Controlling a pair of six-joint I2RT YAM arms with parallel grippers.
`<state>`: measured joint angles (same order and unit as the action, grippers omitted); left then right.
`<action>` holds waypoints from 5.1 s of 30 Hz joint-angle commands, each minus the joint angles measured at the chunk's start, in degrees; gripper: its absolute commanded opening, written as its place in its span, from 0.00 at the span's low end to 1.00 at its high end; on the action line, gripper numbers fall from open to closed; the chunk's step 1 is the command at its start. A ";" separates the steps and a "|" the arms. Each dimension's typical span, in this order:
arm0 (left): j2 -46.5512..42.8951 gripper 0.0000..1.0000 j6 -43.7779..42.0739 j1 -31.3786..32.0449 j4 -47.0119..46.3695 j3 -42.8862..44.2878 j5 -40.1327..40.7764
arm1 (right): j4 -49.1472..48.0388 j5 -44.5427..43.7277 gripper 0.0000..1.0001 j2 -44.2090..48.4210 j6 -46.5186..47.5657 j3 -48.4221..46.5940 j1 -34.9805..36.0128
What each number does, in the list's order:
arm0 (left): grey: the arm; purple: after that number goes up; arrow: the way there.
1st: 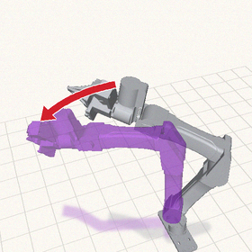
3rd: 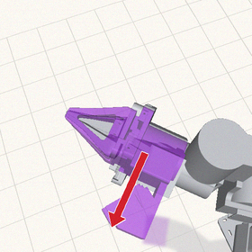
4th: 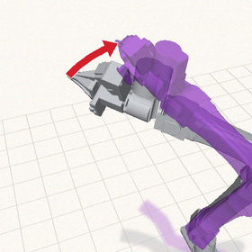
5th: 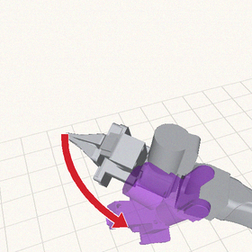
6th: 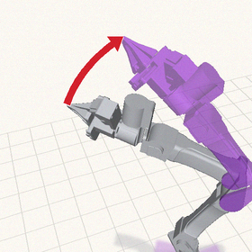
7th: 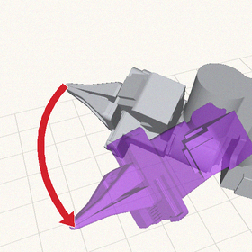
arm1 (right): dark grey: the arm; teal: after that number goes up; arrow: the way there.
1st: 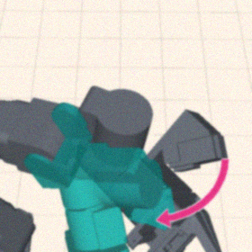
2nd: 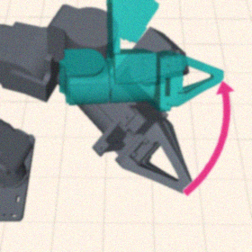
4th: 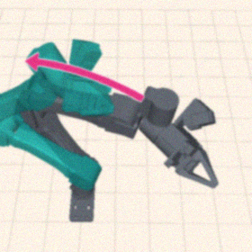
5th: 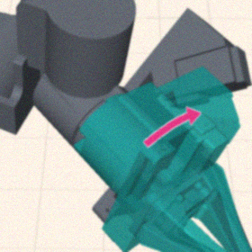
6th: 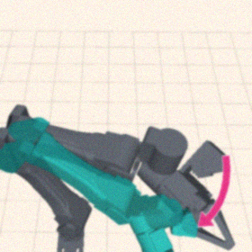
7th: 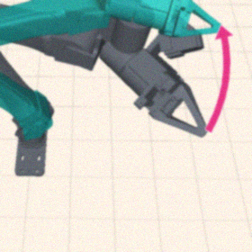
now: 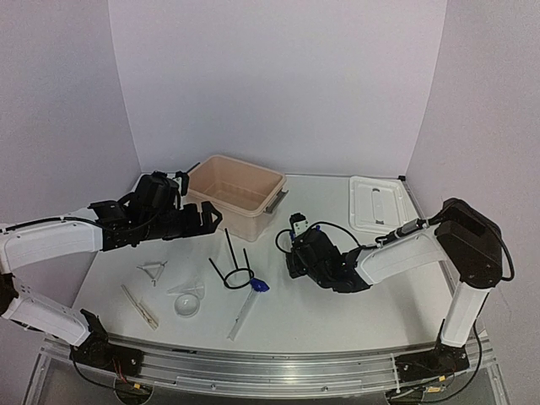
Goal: Organize the chemistry lab equipment
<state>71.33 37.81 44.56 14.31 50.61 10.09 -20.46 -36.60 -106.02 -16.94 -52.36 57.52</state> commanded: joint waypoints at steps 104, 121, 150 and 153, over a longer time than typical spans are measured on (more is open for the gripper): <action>37.91 0.41 2.50 2.73 -21.61 15.92 -27.21 | 34.51 39.78 0.62 15.42 -19.78 -3.39 -35.09; 48.48 0.03 3.65 5.48 -14.86 24.47 -14.39 | 29.91 40.98 0.49 6.56 -19.60 -7.03 -35.03; 50.73 0.00 10.02 11.59 -29.31 19.02 -0.71 | 26.95 40.46 0.46 3.54 -18.48 -7.88 -35.02; 51.95 0.00 10.20 11.52 -31.44 19.06 -1.87 | 26.70 40.67 0.45 2.68 -18.31 -8.28 -35.02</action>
<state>121.69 46.86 55.94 -13.47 67.47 7.70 7.49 3.66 -101.86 -35.99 -58.52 22.74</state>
